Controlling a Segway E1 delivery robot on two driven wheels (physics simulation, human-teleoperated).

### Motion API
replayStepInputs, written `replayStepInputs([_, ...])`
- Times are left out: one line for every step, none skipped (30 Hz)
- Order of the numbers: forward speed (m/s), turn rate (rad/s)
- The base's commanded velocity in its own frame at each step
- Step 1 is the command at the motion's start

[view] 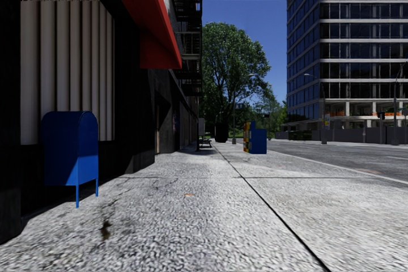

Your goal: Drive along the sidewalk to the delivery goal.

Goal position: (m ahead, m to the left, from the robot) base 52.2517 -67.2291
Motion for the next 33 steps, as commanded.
replayStepInputs([2.00,0.00])
replayStepInputs([2.00,0.00])
replayStepInputs([2.00,0.00])
replayStepInputs([2.00,0.00])
replayStepInputs([2.00,0.00])
replayStepInputs([2.00,0.00])
replayStepInputs([2.00,0.00])
replayStepInputs([2.00,0.00])
replayStepInputs([2.00,0.00])
replayStepInputs([2.00,0.00])
replayStepInputs([2.00,0.00])
replayStepInputs([2.00,0.00])
replayStepInputs([2.00,0.00])
replayStepInputs([2.00,0.00])
replayStepInputs([2.00,0.00])
replayStepInputs([2.00,0.00])
replayStepInputs([2.00,-0.10])
replayStepInputs([2.00,-0.16])
replayStepInputs([2.00,-0.17])
replayStepInputs([2.00,-0.17])
replayStepInputs([2.00,-0.19])
replayStepInputs([2.00,-0.20])
replayStepInputs([2.00,-0.20])
replayStepInputs([2.00,-0.25])
replayStepInputs([2.00,-0.35])
replayStepInputs([2.00,-0.37])
replayStepInputs([2.00,-0.37])
replayStepInputs([2.00,-0.38])
replayStepInputs([2.00,-0.39])
replayStepInputs([2.00,-0.39])
replayStepInputs([2.00,-0.39])
replayStepInputs([2.00,-0.39])
replayStepInputs([2.00,-0.39])
